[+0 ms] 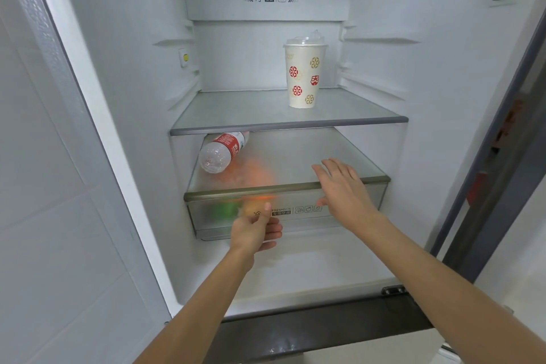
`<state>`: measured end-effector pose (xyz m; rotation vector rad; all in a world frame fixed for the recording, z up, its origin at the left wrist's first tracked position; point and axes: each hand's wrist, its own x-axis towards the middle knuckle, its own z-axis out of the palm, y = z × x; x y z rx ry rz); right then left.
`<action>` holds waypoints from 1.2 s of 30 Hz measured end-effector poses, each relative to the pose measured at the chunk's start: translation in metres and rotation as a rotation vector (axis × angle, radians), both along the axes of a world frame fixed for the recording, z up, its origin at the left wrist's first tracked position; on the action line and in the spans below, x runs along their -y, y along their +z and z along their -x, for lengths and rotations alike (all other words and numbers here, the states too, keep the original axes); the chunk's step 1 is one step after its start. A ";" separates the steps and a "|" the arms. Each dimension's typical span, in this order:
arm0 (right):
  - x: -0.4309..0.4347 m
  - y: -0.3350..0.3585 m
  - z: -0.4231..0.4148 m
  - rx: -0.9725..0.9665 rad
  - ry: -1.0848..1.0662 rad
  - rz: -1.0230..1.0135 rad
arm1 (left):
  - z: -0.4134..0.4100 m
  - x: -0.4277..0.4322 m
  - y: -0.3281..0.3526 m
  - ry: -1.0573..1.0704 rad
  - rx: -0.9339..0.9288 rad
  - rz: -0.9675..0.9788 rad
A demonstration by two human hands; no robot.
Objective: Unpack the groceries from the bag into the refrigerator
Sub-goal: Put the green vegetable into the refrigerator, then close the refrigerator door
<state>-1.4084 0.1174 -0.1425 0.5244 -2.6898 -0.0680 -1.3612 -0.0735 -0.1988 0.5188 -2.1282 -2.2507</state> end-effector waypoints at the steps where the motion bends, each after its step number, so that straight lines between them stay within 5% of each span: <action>1: 0.003 -0.001 0.002 -0.001 -0.024 0.002 | 0.004 0.000 0.000 0.007 0.000 0.001; 9: 0.002 0.003 -0.005 0.034 -0.072 0.091 | -0.002 0.009 -0.002 -0.096 -0.012 0.129; 15: -0.012 0.010 -0.067 0.134 0.032 0.284 | -0.040 0.020 0.012 -0.442 0.075 0.542; 25: -0.091 0.024 -0.216 0.435 -0.051 0.249 | -0.151 -0.048 0.049 -0.796 0.123 1.033; 36: -0.245 0.036 -0.413 0.269 -0.191 0.310 | -0.300 -0.210 0.067 -0.783 -0.260 1.040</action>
